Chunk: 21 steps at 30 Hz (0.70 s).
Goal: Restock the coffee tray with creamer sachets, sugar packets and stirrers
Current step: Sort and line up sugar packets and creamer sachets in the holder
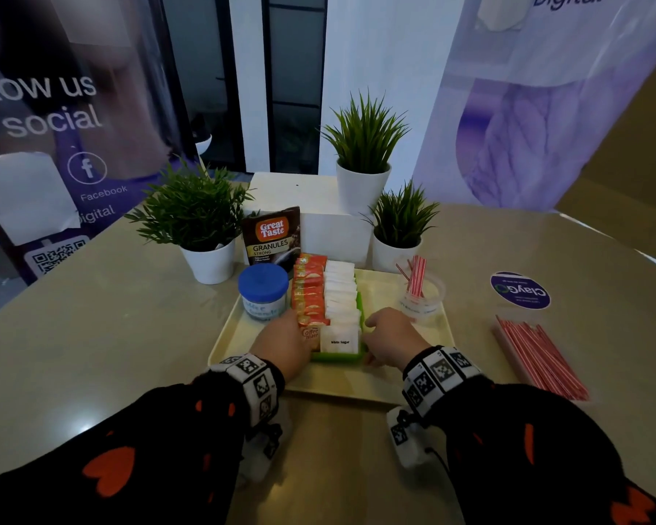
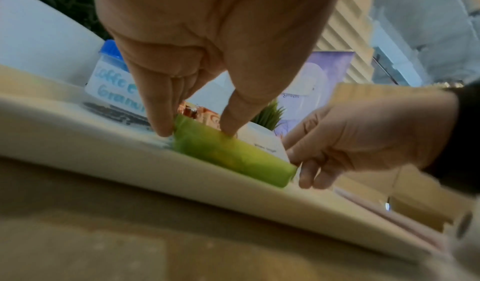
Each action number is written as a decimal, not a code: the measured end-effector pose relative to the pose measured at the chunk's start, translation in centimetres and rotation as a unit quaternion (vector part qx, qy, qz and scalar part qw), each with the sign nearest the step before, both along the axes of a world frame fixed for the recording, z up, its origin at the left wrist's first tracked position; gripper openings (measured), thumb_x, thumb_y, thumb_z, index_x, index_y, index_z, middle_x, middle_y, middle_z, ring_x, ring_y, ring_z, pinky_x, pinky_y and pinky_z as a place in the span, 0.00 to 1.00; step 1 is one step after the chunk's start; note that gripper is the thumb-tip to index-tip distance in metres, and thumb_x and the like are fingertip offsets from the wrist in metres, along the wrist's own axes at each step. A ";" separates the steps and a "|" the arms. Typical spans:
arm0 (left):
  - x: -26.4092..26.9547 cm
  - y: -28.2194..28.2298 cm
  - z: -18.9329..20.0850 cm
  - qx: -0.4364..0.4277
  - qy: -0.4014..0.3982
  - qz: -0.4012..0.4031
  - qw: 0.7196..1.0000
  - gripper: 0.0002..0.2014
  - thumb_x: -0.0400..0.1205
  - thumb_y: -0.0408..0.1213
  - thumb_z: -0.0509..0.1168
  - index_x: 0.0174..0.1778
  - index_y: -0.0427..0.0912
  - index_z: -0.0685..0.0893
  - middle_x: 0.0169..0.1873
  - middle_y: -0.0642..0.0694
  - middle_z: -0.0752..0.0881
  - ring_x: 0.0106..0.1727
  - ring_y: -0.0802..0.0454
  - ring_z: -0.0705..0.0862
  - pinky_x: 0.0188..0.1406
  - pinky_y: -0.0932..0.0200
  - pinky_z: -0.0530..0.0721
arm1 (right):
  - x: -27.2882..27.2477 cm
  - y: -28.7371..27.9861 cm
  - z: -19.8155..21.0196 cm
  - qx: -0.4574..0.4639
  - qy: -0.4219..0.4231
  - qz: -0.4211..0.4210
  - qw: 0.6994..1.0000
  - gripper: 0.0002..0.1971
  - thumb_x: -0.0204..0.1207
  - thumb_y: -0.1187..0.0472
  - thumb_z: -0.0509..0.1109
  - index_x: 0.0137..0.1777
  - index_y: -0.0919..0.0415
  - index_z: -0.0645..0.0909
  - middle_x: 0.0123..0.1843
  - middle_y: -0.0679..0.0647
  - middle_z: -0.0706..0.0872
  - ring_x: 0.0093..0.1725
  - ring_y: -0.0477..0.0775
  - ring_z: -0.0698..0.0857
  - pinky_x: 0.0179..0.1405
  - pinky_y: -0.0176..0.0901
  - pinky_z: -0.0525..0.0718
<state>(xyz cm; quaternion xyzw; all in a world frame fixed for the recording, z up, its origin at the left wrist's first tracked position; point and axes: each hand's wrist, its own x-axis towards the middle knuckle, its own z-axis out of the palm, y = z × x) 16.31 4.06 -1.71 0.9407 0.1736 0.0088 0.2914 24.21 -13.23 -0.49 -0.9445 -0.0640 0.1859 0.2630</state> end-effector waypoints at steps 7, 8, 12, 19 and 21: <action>0.0 0.2 1.0 -0.034 -0.004 -0.022 0.999 0.17 0.85 0.32 0.62 0.69 0.49 0.82 0.62 0.49 0.87 0.62 0.49 0.84 0.57 0.60 0.77 | -0.8 -0.5 -0.3 0.053 0.003 -0.061 0.997 0.06 0.75 0.74 0.69 0.46 0.67 0.87 0.39 0.61 0.91 0.38 0.61 0.93 0.40 0.59 0.94; 0.1 0.1 0.9 -0.039 -0.005 -0.025 0.999 0.16 0.85 0.32 0.63 0.68 0.49 0.82 0.62 0.49 0.87 0.61 0.50 0.84 0.56 0.61 0.77 | -0.8 -0.7 -0.2 0.058 0.002 -0.067 0.996 0.07 0.76 0.74 0.68 0.47 0.67 0.87 0.39 0.61 0.91 0.38 0.61 0.93 0.40 0.59 0.94; 0.6 -0.6 0.7 -0.041 0.001 -0.029 0.999 0.14 0.85 0.33 0.64 0.66 0.48 0.83 0.60 0.49 0.87 0.58 0.52 0.84 0.53 0.62 0.77 | -0.7 -1.9 0.0 0.065 -0.005 -0.075 0.995 0.09 0.77 0.73 0.67 0.53 0.68 0.87 0.39 0.61 0.91 0.39 0.61 0.93 0.43 0.59 0.94; 0.4 -1.4 1.1 -0.048 0.000 -0.015 0.999 0.16 0.85 0.36 0.65 0.70 0.48 0.81 0.63 0.48 0.87 0.61 0.50 0.84 0.57 0.59 0.79 | -0.8 -3.0 0.1 0.109 0.001 -0.072 0.991 0.11 0.82 0.71 0.66 0.60 0.69 0.86 0.43 0.65 0.91 0.40 0.62 0.93 0.42 0.58 0.94; 0.1 -1.8 1.6 -0.054 -0.020 -0.013 0.998 0.19 0.85 0.36 0.66 0.73 0.46 0.78 0.66 0.47 0.85 0.64 0.49 0.83 0.57 0.58 0.78 | -0.9 -3.7 0.2 0.130 -0.001 -0.082 0.988 0.12 0.83 0.68 0.68 0.64 0.69 0.85 0.46 0.65 0.91 0.41 0.61 0.93 0.41 0.54 0.94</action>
